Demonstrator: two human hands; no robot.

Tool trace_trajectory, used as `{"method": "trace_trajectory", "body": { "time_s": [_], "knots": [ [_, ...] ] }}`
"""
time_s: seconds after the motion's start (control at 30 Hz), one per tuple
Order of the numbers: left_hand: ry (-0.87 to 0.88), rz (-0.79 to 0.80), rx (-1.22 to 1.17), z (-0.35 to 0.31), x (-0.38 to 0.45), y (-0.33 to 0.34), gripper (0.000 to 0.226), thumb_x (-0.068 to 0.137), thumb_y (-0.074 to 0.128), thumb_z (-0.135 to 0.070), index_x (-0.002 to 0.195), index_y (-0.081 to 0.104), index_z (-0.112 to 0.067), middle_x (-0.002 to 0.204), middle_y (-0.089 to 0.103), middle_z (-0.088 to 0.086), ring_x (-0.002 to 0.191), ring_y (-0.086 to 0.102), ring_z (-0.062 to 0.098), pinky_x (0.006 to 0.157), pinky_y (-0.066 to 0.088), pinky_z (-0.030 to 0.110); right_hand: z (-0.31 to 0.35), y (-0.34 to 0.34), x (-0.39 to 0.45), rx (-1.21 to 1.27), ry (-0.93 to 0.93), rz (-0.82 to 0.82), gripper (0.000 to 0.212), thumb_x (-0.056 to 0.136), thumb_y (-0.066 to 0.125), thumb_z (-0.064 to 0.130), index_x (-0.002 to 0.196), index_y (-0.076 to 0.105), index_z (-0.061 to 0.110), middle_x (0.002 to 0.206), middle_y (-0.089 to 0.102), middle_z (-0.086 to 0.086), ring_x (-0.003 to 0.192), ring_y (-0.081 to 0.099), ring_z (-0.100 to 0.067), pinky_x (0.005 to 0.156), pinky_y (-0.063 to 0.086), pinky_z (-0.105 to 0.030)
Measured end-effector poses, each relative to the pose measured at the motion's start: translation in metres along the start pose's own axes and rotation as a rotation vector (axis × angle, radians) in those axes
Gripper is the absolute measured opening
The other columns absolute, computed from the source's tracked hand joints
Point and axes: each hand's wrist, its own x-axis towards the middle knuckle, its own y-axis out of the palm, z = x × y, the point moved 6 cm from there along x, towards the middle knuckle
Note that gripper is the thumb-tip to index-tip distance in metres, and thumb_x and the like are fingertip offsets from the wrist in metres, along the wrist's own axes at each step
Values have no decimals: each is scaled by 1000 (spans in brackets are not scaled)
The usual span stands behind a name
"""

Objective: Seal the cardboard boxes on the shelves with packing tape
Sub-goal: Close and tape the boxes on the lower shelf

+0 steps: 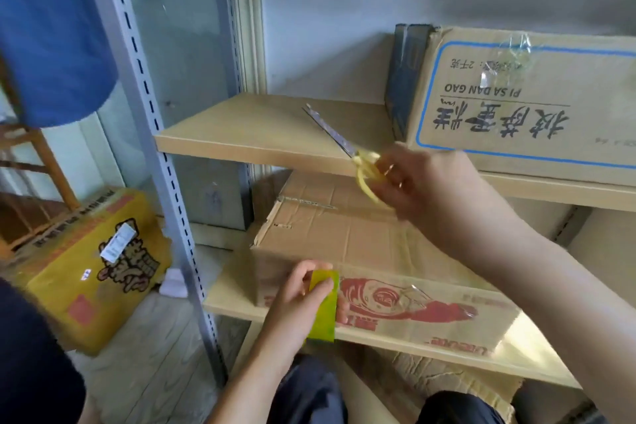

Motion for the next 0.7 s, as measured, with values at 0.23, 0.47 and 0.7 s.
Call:
{"method": "trace_trajectory", "body": {
  "time_s": [0.23,0.47,0.7],
  "knots": [
    [207,-62,51,-97,-14,-18,15,98,56,-12,112,61,-16,81,68,22,62,62,29,66,52,42,8,23,135,-411,79,178,23,95,55,17,78,60,3,61,39,-3,66,43,-28,57,30,-29],
    [282,-38,61,-127,-25,-27,36,82,58,-14,118,56,-13,75,66,15,57,59,28,68,50,43,46,43,87,-80,-143,-27,40,88,55,61,90,69,22,84,64,4,79,62,-22,63,48,-34],
    [273,-76,130,-135,-22,-38,29,95,49,3,120,54,-12,72,65,11,56,58,26,61,50,34,53,85,67,282,-14,48,10,83,76,30,86,76,20,77,70,6,67,60,-7,61,45,-16]
  ]
}}
